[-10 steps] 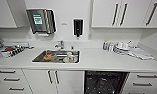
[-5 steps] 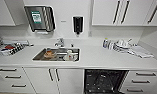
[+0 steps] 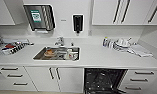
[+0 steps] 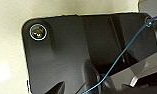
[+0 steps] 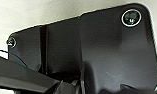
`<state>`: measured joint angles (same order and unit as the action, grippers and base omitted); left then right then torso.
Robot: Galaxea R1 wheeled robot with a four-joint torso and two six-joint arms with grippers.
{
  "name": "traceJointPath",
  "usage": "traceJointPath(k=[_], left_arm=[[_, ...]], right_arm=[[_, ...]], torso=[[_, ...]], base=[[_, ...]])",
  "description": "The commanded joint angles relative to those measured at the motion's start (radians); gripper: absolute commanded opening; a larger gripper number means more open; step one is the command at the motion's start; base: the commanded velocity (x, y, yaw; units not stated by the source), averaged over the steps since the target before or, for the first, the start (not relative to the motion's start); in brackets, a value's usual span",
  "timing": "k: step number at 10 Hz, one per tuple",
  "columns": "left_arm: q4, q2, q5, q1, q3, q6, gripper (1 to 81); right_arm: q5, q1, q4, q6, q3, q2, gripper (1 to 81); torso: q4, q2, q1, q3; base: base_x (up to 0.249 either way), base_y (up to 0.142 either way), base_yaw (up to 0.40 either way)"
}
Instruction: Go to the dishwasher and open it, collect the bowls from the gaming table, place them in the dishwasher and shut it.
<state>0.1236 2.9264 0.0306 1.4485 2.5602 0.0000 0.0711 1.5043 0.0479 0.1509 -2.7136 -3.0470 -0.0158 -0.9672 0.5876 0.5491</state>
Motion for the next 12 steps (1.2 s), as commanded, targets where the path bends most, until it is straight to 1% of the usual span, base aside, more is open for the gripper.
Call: traceJointPath(k=[1,7,9,10,11,12], left_arm=[[-0.004,-0.006,0.061,-0.035,-0.005,0.003,81.1],[-0.004,0.001,0.061,-0.035,0.011,0.003,81.1],[-0.002,0.011,0.061,-0.035,0.026,0.005,81.1],[-0.002,0.016,0.061,-0.035,0.034,0.005,81.1],[-0.002,0.019,0.061,-0.035,0.038,0.005,81.1],[-0.002,0.019,0.061,-0.033,0.04,0.005,81.1]], right_arm=[[-0.056,-0.026,0.004,0.003,0.002,-0.005,81.1],[-0.056,-0.021,0.003,0.003,0.003,-0.005,81.1],[-0.056,-0.021,0.003,0.003,0.003,-0.005,81.1],[-0.056,-0.021,0.004,0.003,0.003,-0.005,81.1],[-0.056,-0.024,0.004,0.003,0.003,-0.005,81.1],[-0.056,-0.028,0.004,0.003,0.003,-0.005,81.1]], torso=[[0.0,0.099,-0.063,-0.079],[0.0,0.305,-0.199,-0.234],[0.0,0.375,-0.245,-0.277],[0.0,0.41,-0.269,-0.23],[0.0,0.537,-0.351,-0.236],[0.0,0.471,-0.309,-0.244]], base=[[0.0,0.0,0.0],[0.0,0.0,0.0],[0.0,0.0,0.0],[0.0,0.0,0.0],[0.0,0.0,0.0],[0.0,0.0,0.0]])
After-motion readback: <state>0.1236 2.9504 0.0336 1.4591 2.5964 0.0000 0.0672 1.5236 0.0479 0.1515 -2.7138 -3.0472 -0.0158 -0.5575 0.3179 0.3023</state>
